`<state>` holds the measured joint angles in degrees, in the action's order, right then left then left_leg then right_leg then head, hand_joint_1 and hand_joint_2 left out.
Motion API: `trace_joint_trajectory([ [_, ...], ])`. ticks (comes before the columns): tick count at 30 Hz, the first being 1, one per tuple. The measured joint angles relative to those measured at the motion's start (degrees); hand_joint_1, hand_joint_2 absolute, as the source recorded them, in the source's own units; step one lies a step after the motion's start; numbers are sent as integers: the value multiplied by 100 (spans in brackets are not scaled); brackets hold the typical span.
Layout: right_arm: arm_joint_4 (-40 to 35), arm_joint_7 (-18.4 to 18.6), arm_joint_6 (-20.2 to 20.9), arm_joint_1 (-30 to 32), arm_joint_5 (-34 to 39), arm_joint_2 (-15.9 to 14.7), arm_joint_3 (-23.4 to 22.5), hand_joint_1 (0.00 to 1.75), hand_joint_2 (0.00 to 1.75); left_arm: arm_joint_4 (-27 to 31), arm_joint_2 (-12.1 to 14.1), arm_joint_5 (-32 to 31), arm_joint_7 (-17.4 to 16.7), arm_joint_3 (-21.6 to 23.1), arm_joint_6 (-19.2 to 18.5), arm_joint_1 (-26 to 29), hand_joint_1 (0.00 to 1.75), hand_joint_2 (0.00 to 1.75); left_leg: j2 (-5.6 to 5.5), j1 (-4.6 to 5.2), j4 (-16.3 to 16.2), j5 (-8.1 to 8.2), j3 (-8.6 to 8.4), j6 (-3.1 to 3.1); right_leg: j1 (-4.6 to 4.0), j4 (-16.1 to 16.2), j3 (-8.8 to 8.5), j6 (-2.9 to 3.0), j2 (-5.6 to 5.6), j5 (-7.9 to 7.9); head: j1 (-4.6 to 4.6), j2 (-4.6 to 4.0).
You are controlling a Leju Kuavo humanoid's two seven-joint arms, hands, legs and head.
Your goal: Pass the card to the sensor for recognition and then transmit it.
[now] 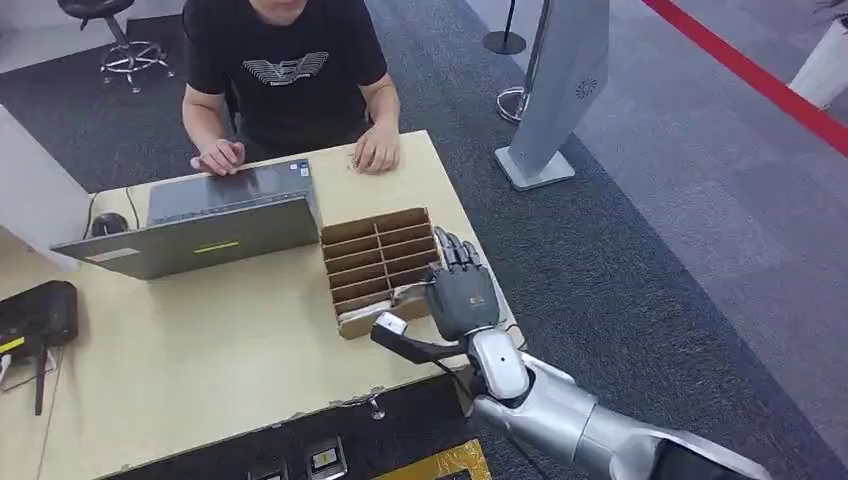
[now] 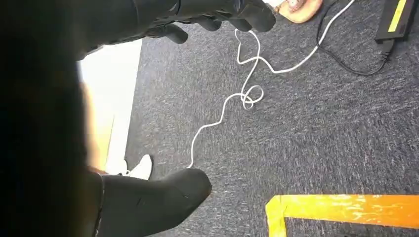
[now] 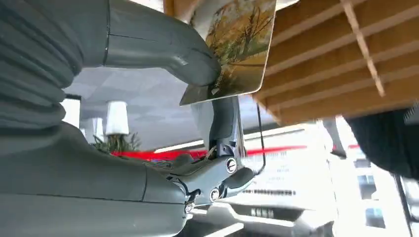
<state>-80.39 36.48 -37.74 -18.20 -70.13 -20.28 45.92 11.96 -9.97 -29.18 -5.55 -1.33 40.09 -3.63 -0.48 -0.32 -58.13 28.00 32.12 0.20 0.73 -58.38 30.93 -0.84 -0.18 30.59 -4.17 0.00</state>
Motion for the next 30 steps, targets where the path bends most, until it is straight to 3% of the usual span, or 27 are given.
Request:
trace_joint_trajectory([
  [5, -740, 208, -75, 182, -659, -169, -247, 175, 175, 0, 15, 24, -33, 0, 0, 1, 0, 175, 1, 0, 0, 0, 0, 0, 0, 0, 0, 0, 1, 0, -2, 0],
  [15, -2095, 199, -70, 494, -1360, -313, -571, 175, 175, 0, 22, 81, -33, 0, 0, 1, 0, 175, 1, 0, 0, 0, -2, 0, 0, 0, -1, 0, 2, 0, 0, 0],
  [21, -2424, 140, -42, 547, -1404, -311, -610, 175, 175, 0, 22, 85, -33, 0, 0, 1, 0, 175, 1, 0, 0, 0, -1, 0, 0, 0, -1, 0, 2, 0, -2, 0],
  [30, -2464, -252, -20, 401, -1081, -223, -586, 175, 175, 2, 20, 72, 13, 0, 0, -1, 0, 175, 0, 0, 1, 0, 0, 0, 0, -1, -4, 0, 1, 0, 0, 0],
])
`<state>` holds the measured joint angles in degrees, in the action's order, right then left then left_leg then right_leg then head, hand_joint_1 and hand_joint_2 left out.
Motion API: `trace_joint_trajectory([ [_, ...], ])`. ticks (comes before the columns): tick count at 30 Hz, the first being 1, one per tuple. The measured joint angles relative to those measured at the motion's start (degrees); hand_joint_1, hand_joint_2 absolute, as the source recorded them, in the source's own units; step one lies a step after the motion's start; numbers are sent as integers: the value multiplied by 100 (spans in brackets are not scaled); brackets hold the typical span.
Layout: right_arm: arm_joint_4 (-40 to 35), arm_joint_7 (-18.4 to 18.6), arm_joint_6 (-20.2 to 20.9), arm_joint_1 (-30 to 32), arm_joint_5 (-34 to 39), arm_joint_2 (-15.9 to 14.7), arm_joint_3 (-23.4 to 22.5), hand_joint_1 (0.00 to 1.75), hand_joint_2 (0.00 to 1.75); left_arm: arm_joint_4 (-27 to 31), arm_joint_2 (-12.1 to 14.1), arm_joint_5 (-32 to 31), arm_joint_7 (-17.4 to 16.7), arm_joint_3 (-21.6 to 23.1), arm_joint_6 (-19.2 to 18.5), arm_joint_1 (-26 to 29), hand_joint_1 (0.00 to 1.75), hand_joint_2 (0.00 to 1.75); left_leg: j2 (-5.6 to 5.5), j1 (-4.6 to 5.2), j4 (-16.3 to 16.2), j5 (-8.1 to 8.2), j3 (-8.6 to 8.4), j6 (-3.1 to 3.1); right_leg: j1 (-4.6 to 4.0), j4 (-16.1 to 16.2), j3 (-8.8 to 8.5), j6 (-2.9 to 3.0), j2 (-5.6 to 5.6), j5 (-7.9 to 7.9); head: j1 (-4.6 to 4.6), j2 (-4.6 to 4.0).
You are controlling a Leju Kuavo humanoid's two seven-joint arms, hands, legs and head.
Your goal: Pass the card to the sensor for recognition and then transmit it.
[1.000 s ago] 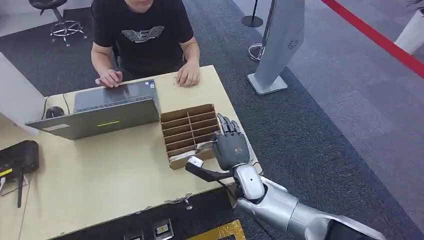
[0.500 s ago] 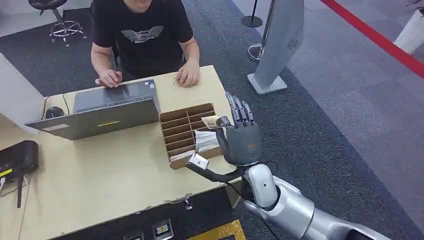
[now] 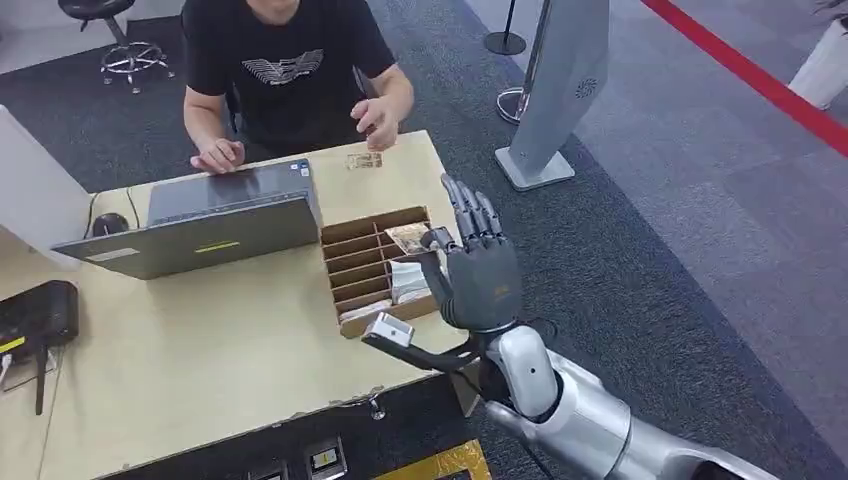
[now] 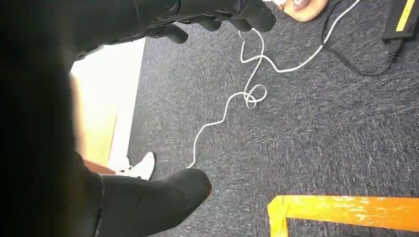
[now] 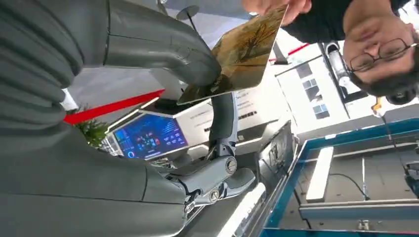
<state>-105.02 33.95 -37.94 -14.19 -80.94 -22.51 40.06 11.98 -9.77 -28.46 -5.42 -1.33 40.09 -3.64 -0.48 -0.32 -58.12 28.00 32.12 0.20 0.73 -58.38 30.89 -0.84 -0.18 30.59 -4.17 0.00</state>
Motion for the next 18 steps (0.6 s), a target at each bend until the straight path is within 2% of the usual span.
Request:
trace_joint_trajectory([
  [10, 424, -436, -92, -525, 700, 396, 138, 175, 175, 0, 0, -158, 20, 0, 0, -2, 0, 175, -2, -1, 1, 0, 4, 0, -1, -2, -2, 0, -4, 0, 0, 0],
  [18, 1137, -705, -133, -1007, 1102, 853, 313, 175, 175, 9, -2, -238, 20, 0, 0, -19, 0, 175, -4, -1, 1, -1, 2, 0, -1, -3, 1, 0, -5, 0, 0, 0],
])
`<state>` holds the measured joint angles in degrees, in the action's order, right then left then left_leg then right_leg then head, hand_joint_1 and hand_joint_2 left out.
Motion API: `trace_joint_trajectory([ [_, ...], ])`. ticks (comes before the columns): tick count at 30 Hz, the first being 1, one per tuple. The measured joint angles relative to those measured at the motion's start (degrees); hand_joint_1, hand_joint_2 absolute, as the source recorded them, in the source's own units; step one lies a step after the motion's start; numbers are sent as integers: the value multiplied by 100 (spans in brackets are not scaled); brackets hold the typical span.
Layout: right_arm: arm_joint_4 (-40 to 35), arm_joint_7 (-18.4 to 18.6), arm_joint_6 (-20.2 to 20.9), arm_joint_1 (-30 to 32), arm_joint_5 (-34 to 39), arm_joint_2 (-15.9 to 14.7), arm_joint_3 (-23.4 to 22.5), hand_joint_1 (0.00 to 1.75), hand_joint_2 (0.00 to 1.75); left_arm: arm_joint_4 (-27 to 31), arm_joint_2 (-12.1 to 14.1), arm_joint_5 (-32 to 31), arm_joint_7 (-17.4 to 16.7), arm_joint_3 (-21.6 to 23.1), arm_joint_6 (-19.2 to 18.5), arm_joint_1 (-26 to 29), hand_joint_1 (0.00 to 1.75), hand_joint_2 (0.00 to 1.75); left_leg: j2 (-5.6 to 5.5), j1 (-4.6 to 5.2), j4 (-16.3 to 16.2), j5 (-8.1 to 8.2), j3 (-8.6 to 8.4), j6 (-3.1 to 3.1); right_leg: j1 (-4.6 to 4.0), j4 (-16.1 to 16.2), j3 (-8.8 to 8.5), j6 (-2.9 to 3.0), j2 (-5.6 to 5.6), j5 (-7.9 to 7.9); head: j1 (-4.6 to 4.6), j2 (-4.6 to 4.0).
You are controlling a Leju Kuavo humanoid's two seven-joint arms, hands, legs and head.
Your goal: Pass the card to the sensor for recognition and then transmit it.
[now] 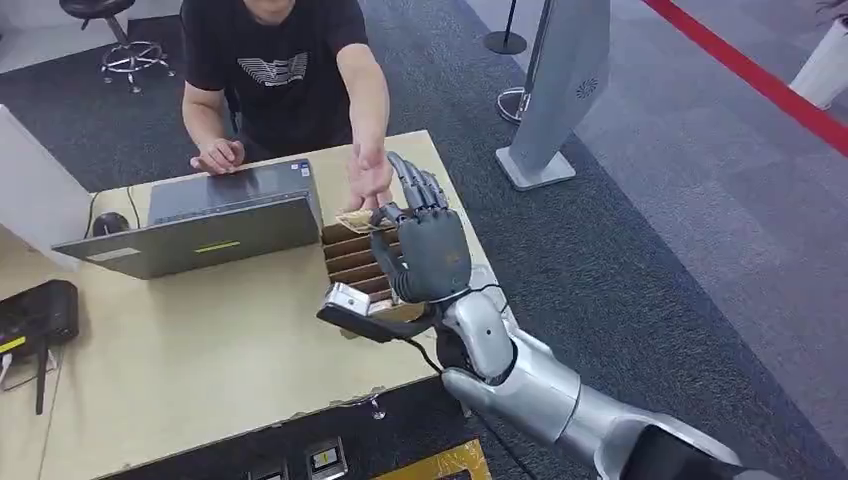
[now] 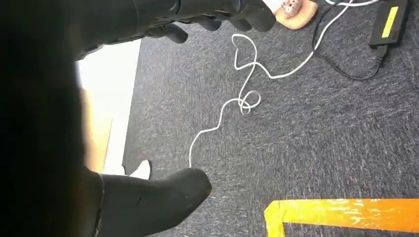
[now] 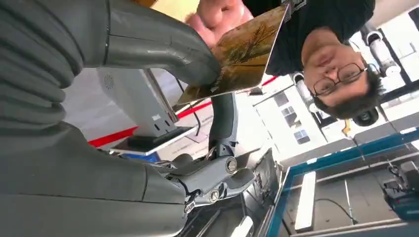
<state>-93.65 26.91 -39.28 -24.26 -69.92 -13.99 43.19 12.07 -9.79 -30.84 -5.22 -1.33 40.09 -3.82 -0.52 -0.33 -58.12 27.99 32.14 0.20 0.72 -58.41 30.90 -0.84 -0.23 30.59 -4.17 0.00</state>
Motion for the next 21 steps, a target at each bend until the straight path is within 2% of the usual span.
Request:
trace_joint_trajectory([
  [11, 655, -173, -13, -195, 31, 365, 98, 175, 175, 0, -20, -162, -2, 2, 0, -56, 0, 175, 0, 0, 0, 0, 0, 0, 0, 0, 0, 0, 0, 0, 0, 0],
  [12, 688, -207, -13, -197, 5, 380, 96, 155, 175, 2, -26, -197, -11, 0, 0, -56, 0, 175, 0, 0, 0, 0, -1, 0, 0, 0, 0, 0, 0, 0, -2, 0],
  [13, 717, -234, -15, -196, -7, 400, 92, 0, 175, 17, -28, -240, -26, 0, 0, -55, 0, 175, 0, 0, 0, 0, 0, 0, 0, 0, 0, 0, 0, 0, 0, 0],
  [21, 959, -299, -22, -196, -98, 461, 65, 0, 175, 101, -55, -418, -61, 0, 0, -40, 0, 175, 0, 0, 0, 0, 0, 0, 0, 0, 1, 0, -1, 0, 0, 0],
])
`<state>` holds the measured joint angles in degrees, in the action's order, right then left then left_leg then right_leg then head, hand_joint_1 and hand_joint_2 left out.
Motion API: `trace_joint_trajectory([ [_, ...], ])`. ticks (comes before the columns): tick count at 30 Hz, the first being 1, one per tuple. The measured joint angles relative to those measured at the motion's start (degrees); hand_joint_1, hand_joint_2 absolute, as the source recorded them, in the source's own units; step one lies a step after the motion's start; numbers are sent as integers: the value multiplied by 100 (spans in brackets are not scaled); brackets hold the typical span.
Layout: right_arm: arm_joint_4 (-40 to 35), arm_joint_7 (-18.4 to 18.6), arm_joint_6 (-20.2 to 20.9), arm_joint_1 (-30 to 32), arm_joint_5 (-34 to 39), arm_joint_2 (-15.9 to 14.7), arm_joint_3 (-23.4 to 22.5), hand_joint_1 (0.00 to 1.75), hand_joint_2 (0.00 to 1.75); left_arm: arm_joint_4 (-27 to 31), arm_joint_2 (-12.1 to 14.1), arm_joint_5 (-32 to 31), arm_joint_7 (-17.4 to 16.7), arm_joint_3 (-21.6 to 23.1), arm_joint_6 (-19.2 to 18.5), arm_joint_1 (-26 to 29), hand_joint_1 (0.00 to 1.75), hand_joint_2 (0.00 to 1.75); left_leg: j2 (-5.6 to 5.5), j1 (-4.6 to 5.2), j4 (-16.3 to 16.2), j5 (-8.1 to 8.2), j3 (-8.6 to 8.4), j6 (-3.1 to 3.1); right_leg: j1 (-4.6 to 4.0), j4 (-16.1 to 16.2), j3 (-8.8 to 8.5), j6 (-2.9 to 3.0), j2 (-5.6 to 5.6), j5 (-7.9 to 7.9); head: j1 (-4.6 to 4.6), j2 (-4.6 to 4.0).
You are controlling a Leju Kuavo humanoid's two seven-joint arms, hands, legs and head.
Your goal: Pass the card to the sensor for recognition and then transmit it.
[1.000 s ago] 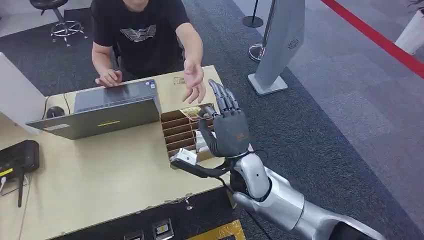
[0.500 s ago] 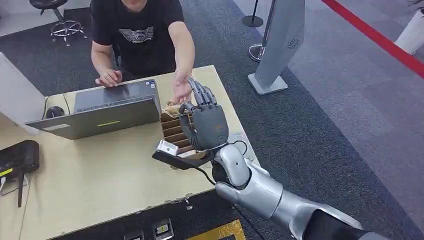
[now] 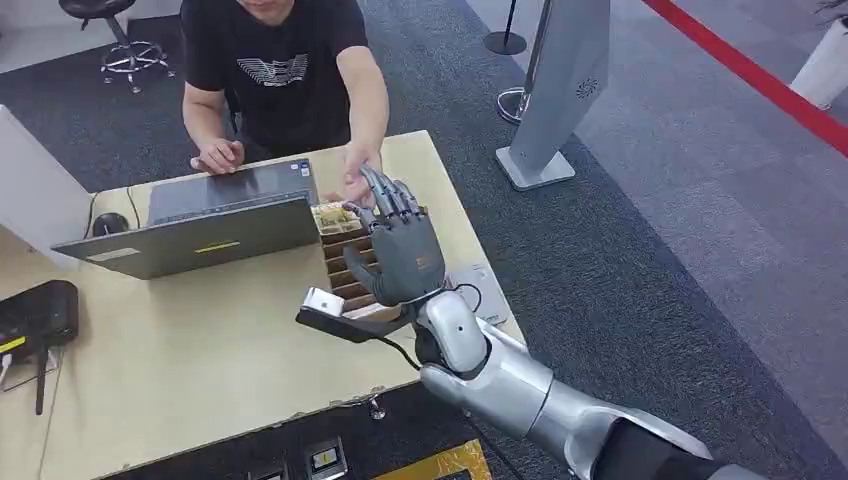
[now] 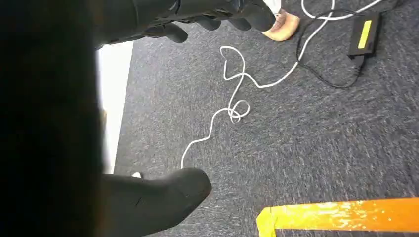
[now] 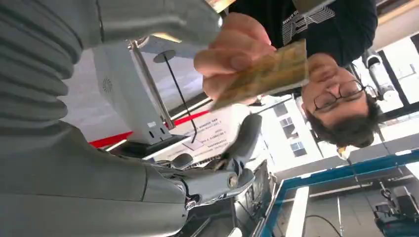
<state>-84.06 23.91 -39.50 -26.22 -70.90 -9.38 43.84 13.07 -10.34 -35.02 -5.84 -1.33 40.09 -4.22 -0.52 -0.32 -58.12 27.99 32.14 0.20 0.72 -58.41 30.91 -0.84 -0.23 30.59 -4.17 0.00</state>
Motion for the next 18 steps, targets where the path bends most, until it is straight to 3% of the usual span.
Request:
trace_joint_trajectory([
  [9, 221, -112, -7, 20, -153, 94, -122, 0, 175, 31, -28, -158, 0, -4, 0, -5, 0, 175, 1, 0, 0, 0, -1, 0, 0, 0, 1, 0, 3, 0, 0, 0],
  [18, 45, -503, -15, 380, -501, 262, -468, 0, 175, 28, -37, -291, 48, -155, 0, -16, 0, 175, 2, 0, 0, 0, -1, 0, 0, 0, 2, 0, 3, 0, -2, 0],
])
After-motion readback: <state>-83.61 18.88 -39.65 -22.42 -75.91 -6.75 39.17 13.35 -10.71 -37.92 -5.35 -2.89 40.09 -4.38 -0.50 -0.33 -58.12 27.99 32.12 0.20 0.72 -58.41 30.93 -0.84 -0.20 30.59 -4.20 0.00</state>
